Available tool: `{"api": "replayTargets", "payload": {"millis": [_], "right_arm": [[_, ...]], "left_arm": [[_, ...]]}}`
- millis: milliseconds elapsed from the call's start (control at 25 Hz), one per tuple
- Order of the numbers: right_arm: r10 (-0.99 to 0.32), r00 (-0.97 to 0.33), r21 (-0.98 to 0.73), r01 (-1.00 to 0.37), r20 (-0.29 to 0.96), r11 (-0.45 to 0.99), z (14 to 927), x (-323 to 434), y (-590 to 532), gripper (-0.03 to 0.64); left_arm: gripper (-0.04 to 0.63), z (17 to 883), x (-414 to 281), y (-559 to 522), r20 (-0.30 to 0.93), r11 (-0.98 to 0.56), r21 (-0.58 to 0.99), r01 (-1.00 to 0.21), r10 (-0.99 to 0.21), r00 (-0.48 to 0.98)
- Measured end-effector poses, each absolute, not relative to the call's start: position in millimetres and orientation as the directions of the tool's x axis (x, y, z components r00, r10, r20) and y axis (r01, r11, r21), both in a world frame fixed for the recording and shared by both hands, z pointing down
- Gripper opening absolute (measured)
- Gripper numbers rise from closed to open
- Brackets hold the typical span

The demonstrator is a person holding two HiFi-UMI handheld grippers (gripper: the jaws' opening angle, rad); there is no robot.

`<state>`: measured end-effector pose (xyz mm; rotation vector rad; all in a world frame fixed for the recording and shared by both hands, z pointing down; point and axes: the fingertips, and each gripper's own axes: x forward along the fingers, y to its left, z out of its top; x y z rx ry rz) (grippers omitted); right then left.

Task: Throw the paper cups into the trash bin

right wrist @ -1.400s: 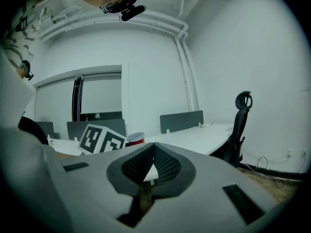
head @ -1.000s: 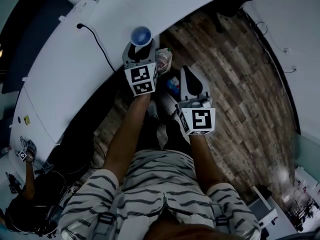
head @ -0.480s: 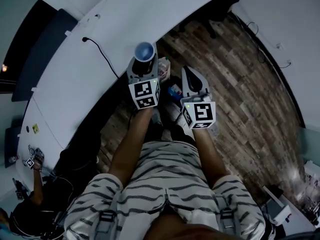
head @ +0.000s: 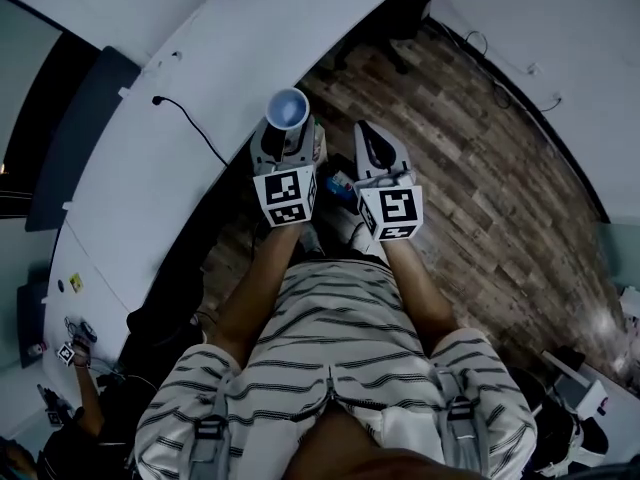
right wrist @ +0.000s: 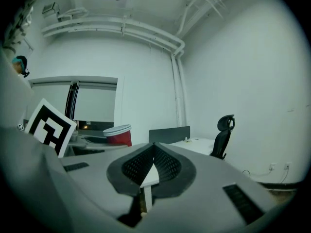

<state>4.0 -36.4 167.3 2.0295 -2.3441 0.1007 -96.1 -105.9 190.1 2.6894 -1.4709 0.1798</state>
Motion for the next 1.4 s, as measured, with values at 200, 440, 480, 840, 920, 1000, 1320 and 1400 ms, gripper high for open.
{"api": "replayTargets", "payload": {"millis": [200,440,480,840,920,1000,1320,1400], "right_arm": [[-0.992,-0.097,-0.017,-0.995,0.079,0.096,169.6,10.7,-26.3,0.008],[-0.997,-0.045,0.003,-0.999,0.069,0.045,168.6,31.0,-24.1,0.008],[-0.997,-0.034,0.002,-0.999,0.065,0.034,166.9,33.2,-23.3,0.008],[-0.996,0.056,-0.011,-0.998,0.072,-0.057,172.0,65.4,-16.0,0.008],[-0.994,0.075,-0.015,-0.997,0.081,-0.077,174.8,67.2,-10.5,0.008],[-0.991,0.097,-0.018,-0.995,0.093,-0.100,177.5,72.0,-4.9,0.008],[-0.977,0.166,-0.035,-0.984,0.137,-0.172,193.7,87.6,11.3,0.008],[-0.974,0.170,-0.040,-0.983,0.150,-0.178,199.8,91.1,12.8,0.008]], "left_arm": [[0.272,183.0,-87.0,-95.3,0.126,-0.577,0.009,-0.817,-0.810,0.573],[0.272,180.1,-73.5,-91.7,0.122,-0.635,-0.011,-0.773,-0.768,0.629],[0.272,179.1,-73.0,-90.4,0.121,-0.641,-0.009,-0.767,-0.762,0.636],[0.272,195.1,-43.3,-80.7,0.155,-0.713,-0.011,-0.701,-0.694,0.704],[0.272,197.8,-39.0,-75.7,0.159,-0.731,-0.011,-0.682,-0.675,0.721],[0.272,200.1,-31.2,-70.9,0.166,-0.751,-0.013,-0.661,-0.653,0.739],[0.272,228.3,-5.9,-53.5,0.250,-0.811,0.006,-0.584,-0.565,0.787],[0.272,236.0,-1.4,-52.6,0.264,-0.816,0.021,-0.578,-0.553,0.790]]}}
